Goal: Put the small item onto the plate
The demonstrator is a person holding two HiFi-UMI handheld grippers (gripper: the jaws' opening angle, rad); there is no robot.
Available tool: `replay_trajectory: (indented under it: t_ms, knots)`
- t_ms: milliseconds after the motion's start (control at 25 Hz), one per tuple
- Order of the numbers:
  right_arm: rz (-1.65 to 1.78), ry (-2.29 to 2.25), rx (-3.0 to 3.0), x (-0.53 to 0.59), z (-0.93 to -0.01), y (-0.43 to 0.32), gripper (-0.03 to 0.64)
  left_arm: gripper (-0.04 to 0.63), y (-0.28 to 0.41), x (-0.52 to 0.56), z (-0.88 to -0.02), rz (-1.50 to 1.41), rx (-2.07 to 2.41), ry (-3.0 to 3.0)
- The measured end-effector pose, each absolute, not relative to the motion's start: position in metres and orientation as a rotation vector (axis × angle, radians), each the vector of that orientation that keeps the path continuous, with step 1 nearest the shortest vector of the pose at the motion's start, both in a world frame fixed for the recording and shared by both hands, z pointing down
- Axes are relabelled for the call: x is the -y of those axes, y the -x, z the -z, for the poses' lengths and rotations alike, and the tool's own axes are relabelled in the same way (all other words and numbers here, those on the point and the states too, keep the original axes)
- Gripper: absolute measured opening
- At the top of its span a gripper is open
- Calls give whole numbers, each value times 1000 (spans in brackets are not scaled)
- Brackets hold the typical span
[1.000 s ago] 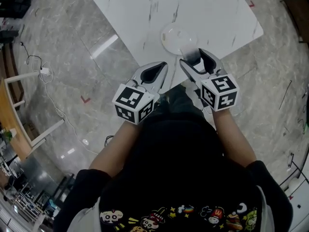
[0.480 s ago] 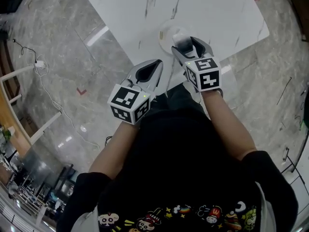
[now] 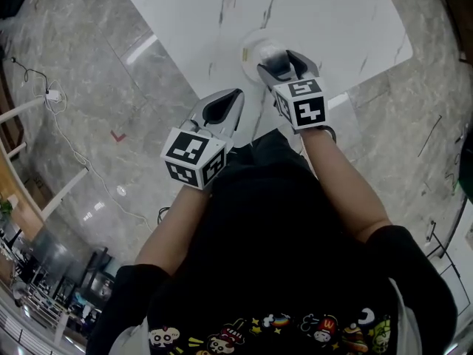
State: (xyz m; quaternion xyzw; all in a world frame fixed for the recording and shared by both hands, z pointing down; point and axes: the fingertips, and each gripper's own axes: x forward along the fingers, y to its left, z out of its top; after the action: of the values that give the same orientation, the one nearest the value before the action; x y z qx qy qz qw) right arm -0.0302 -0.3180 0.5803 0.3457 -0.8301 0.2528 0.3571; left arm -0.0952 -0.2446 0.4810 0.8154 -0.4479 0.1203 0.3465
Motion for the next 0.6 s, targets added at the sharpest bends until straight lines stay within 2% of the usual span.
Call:
replay_trajectory:
  t_ms: [600]
  knots:
    - [-605,-867,2053,320,-606,38,336,0,121,249,-482,-274,1218,-2068]
